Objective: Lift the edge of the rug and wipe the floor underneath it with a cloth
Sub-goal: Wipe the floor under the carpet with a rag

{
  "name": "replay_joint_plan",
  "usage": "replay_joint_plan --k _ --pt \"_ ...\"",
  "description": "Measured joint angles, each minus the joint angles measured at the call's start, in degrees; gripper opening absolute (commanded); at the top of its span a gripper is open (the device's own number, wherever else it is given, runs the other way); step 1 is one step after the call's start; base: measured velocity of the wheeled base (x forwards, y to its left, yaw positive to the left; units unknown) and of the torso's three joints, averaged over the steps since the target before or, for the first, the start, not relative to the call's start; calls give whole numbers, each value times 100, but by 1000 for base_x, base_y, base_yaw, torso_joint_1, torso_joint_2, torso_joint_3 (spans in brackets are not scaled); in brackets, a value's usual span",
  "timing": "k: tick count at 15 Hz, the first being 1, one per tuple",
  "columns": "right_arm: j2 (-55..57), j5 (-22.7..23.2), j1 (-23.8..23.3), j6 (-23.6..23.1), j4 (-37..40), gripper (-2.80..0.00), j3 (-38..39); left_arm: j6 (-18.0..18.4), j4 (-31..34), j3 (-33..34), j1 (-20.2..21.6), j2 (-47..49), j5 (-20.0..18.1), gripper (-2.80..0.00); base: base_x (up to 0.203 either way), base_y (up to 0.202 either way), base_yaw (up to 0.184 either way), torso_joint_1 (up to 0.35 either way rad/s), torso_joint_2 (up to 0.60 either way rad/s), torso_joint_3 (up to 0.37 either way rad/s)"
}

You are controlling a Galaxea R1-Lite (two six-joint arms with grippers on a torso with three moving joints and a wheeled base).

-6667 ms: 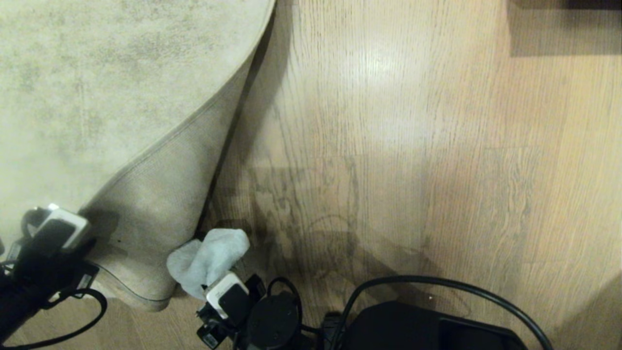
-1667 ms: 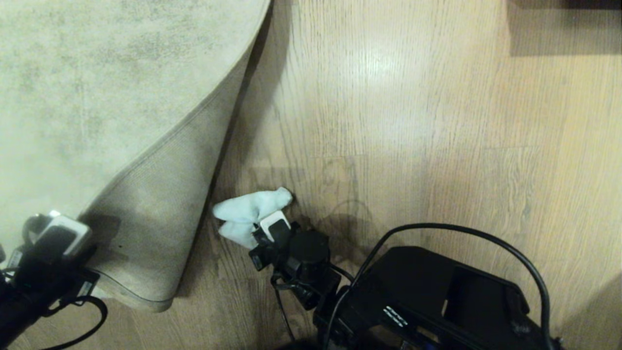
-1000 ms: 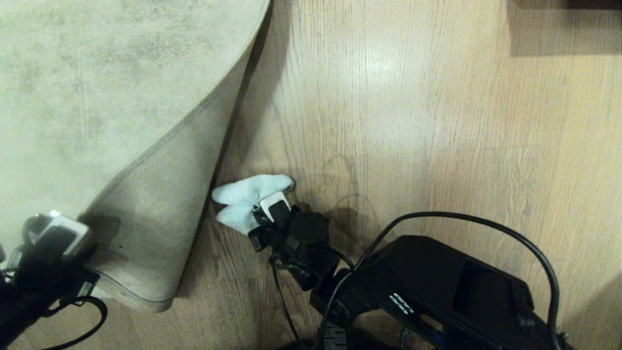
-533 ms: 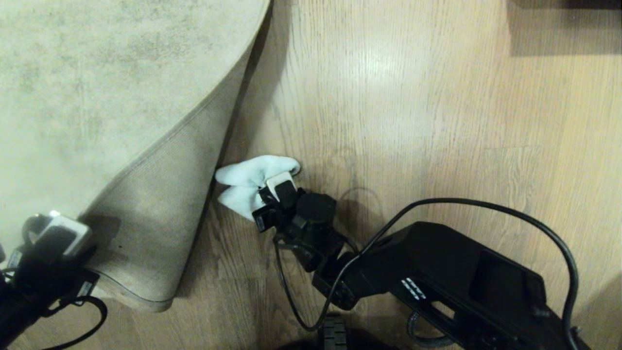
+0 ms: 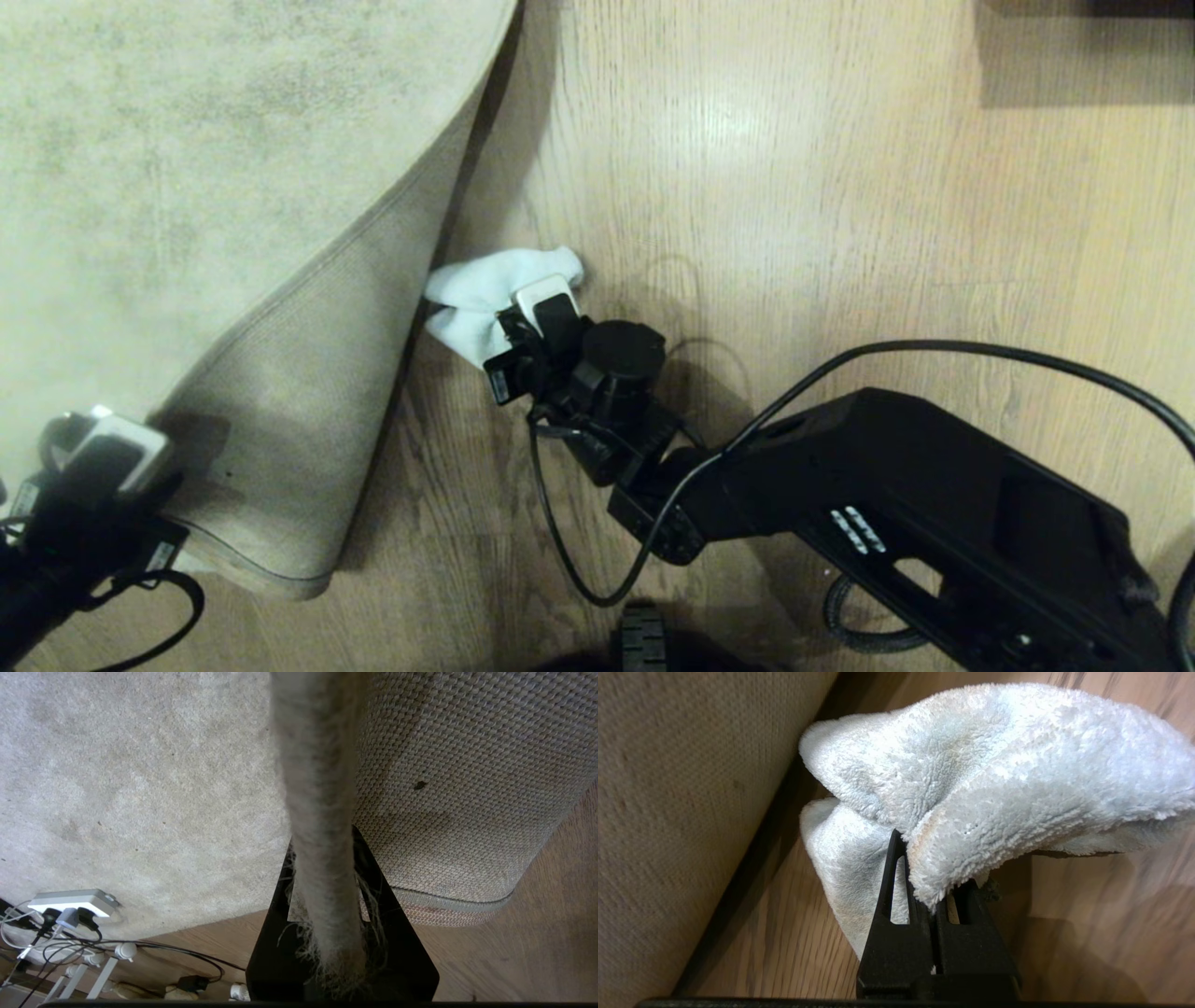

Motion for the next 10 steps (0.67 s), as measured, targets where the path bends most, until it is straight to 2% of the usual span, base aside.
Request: replay_joint_plan --k 5,10 --pt "-342 7 -87 -2 59 -280 130 0 -11 58 0 -20 1 -280 0 0 0 0 0 0" --pt "-908 20 -534 5 -63 -280 977 2 -9 113 2 -57 -1 -280 0 0 0 0 0 0"
